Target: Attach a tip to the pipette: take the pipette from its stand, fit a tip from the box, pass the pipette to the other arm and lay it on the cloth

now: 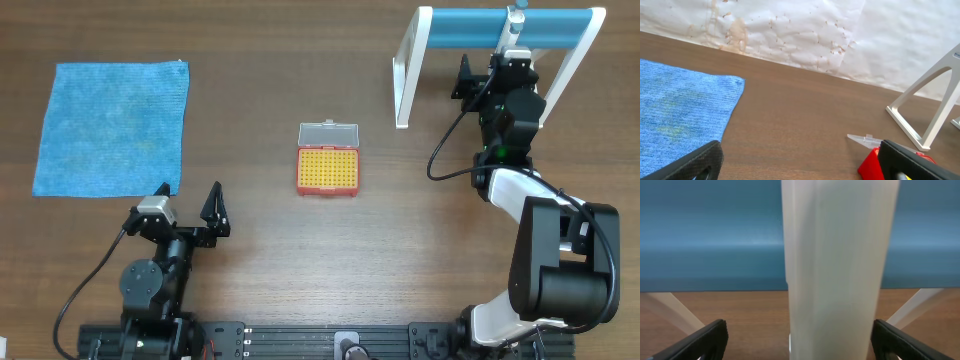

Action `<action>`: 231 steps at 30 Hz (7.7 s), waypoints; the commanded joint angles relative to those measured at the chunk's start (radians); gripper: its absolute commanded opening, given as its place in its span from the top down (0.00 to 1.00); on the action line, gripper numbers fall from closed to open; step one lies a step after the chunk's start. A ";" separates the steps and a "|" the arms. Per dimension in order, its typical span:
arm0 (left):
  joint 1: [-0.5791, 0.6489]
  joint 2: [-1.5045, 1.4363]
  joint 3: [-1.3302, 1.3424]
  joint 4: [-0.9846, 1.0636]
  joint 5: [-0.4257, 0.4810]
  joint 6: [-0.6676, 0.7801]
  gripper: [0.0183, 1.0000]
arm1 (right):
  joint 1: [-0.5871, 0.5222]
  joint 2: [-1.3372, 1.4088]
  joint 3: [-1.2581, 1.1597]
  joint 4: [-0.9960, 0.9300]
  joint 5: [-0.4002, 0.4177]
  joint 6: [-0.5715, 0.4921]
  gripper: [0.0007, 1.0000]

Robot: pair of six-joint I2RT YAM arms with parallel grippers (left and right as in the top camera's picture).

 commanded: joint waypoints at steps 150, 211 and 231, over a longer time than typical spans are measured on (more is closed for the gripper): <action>0.005 -0.008 -0.003 -0.005 -0.011 -0.005 0.00 | 0.677 0.140 -0.243 0.573 -0.154 0.115 0.92; 0.005 -0.008 -0.003 -0.006 -0.011 -0.005 0.00 | 0.675 0.057 -0.252 0.610 -0.154 0.115 0.92; 0.005 -0.008 -0.003 -0.005 -0.011 -0.005 0.00 | 0.730 -0.633 0.106 -0.842 -0.173 0.120 0.92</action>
